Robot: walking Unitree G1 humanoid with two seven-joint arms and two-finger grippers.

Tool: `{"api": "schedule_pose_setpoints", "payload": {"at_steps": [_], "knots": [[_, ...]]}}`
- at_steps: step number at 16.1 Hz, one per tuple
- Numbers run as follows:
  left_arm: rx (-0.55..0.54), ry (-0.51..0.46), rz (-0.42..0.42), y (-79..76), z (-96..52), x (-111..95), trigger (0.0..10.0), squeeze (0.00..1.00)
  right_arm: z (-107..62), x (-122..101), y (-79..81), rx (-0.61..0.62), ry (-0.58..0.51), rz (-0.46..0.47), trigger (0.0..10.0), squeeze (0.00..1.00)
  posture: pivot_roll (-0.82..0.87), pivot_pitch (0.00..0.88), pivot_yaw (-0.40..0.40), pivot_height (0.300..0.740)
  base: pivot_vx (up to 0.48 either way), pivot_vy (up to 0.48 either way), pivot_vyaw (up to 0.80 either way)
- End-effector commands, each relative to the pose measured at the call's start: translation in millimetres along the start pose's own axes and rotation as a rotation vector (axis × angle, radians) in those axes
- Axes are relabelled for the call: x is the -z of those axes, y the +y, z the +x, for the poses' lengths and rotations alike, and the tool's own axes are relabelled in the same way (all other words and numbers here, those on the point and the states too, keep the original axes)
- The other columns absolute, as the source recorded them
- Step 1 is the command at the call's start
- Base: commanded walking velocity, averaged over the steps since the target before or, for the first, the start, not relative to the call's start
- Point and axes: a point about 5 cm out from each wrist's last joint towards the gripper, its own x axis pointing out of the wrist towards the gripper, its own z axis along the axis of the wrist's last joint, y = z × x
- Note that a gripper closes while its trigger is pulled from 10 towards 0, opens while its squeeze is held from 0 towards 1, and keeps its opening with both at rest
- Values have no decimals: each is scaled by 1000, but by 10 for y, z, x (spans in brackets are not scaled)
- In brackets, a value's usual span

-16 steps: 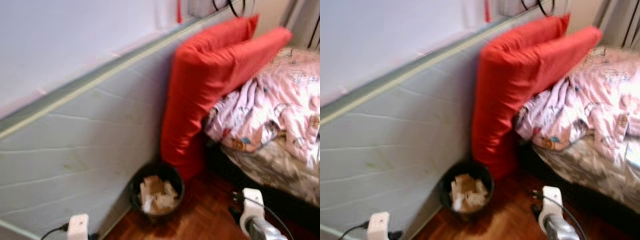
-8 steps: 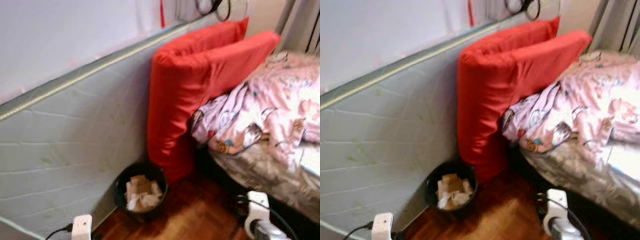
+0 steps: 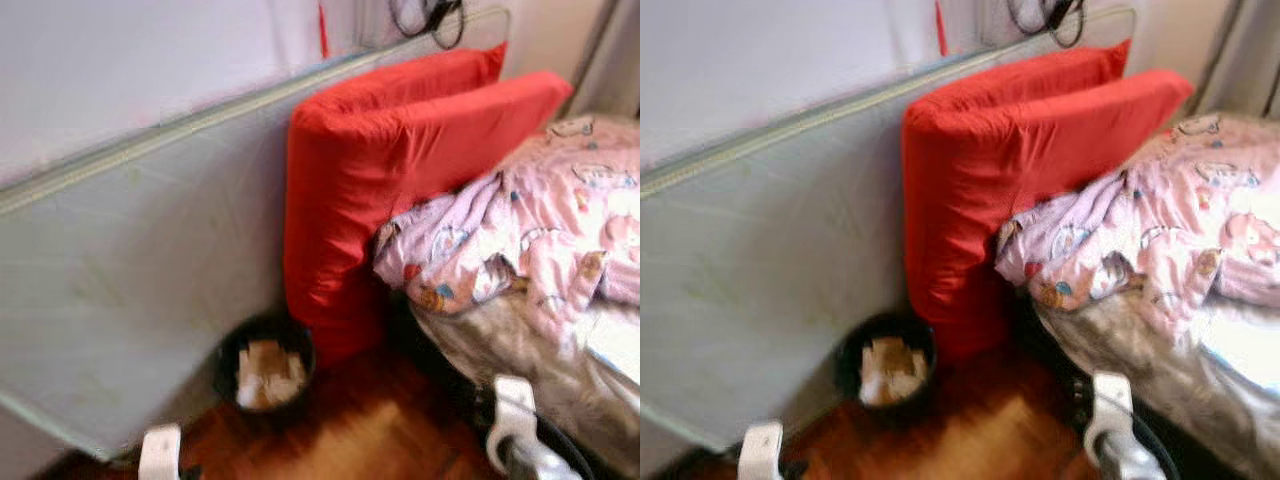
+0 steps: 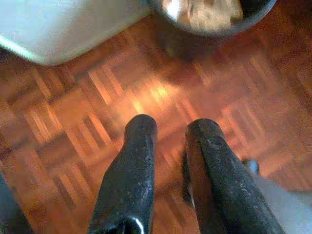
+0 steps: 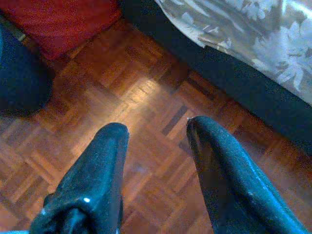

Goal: Clean up the room

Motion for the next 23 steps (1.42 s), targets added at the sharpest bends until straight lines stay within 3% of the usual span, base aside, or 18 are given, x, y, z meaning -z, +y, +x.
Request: {"api": "schedule_pose_setpoints", "payload": {"at_steps": [1,7,16,23], "knots": [[-1,13,17,20,-3,7,10000,0,0,10,3,-1,1,7,10000,0,-62,0,37,740,0,-262,0],[1,14,18,15,-5,16,10000,0,-2,17,1,-4,0,4,10000,0,-66,0,43,740,0,-261,0],[2,14,-4,15,-13,47,10000,0,-6,50,-3,-5,7,0,10000,0,-68,0,47,740,0,0,0],[0,8,-11,17,-11,35,10000,0,-4,44,2,-9,13,-7,10000,0,-63,0,43,740,0,0,-758]]}}
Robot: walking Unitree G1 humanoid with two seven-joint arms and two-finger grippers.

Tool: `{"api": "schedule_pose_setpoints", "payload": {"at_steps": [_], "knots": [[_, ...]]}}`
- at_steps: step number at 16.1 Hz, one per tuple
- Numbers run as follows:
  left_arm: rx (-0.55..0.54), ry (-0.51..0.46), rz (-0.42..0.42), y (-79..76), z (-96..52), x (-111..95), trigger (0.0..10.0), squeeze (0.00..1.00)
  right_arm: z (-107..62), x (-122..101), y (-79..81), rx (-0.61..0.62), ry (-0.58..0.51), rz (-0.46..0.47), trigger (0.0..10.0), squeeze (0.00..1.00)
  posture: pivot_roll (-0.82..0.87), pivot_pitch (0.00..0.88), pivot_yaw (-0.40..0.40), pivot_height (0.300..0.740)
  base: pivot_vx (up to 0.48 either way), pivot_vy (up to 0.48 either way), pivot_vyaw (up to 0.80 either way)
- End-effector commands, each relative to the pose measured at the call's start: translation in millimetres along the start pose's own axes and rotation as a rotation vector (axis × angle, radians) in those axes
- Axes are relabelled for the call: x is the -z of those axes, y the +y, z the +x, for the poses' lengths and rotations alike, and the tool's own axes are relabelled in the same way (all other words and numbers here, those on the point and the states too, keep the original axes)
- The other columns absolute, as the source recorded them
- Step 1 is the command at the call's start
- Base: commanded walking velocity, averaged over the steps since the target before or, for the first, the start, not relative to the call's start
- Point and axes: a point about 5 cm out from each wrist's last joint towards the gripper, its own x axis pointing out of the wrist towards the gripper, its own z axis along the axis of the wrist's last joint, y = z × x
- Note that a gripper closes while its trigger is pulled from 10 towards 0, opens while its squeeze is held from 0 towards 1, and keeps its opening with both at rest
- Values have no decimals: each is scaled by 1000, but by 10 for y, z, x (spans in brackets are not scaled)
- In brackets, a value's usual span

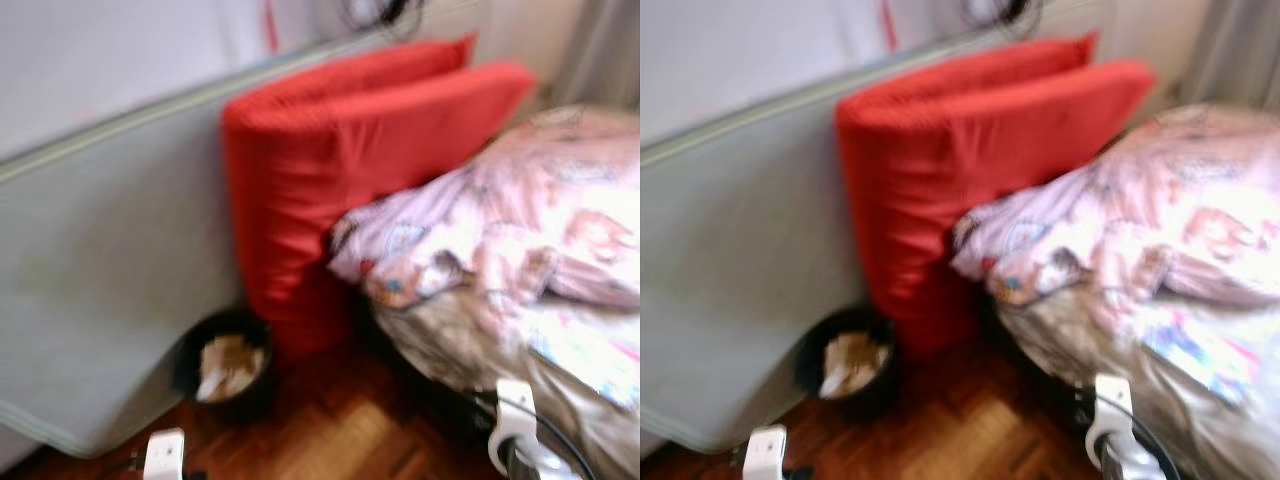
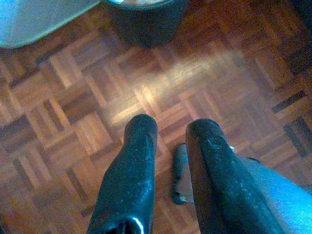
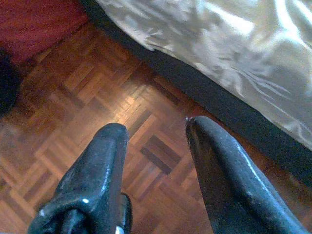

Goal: Clean up the room

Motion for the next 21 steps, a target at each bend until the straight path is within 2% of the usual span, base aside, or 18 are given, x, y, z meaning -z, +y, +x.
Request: {"api": "schedule_pose_setpoints", "payload": {"at_steps": [1,21], "knots": [[-20,5,3,74,-16,7,10000,0,10,11,62,-16,9,0,10000,0,-64,0,42,740,0,0,-756],[-20,11,-1,78,-15,4,10000,0,12,-5,67,-22,5,-9,10000,0,-63,0,44,740,0,0,-747]]}}
